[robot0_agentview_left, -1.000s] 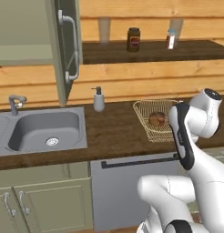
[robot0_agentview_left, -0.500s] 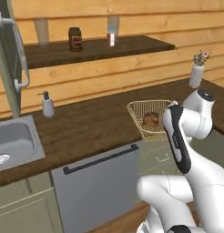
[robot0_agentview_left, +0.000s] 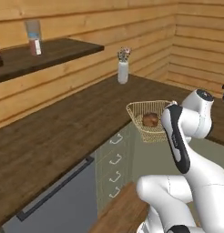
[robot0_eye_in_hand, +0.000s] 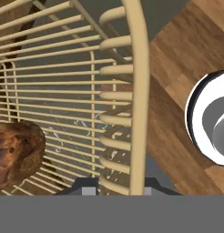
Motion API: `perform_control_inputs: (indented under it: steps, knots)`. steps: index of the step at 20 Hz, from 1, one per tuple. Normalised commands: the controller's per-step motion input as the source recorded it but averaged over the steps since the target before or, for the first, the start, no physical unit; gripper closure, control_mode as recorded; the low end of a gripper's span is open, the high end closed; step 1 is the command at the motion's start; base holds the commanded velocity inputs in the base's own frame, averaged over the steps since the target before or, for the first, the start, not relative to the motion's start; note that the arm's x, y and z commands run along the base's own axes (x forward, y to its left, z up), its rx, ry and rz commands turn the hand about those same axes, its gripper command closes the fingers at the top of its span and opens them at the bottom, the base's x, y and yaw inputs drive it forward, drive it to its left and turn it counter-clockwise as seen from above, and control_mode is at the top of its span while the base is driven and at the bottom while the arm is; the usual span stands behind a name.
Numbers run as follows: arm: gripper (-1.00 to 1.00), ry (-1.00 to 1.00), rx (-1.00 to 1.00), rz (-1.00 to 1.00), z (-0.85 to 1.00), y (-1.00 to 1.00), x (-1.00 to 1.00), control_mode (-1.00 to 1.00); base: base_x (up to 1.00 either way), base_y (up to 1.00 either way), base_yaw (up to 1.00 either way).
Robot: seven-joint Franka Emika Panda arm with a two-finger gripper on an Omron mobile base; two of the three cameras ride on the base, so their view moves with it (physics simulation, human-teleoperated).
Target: Open the cabinet, pick up the bread from the cabinet and place it in the basket. Then move the basket to the dining counter.
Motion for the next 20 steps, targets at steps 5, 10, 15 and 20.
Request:
perform_control_inputs:
  steps: [5, 10, 15, 20]
  knots:
    - [1.0, 0.0, 0.0, 0.0, 0.0, 0.0, 0.0, 1.0, 0.23, 0.0, -0.71]
    - [1.0, 0.0, 0.0, 0.0, 0.0, 0.0, 0.0, 1.0, 0.24, 0.0, -0.71]
    - [1.0, 0.0, 0.0, 0.0, 0.0, 0.0, 0.0, 1.0, 0.32, 0.0, -0.67]
    - [1.0, 0.0, 0.0, 0.0, 0.0, 0.0, 0.0, 1.0, 0.31, 0.0, -0.53]
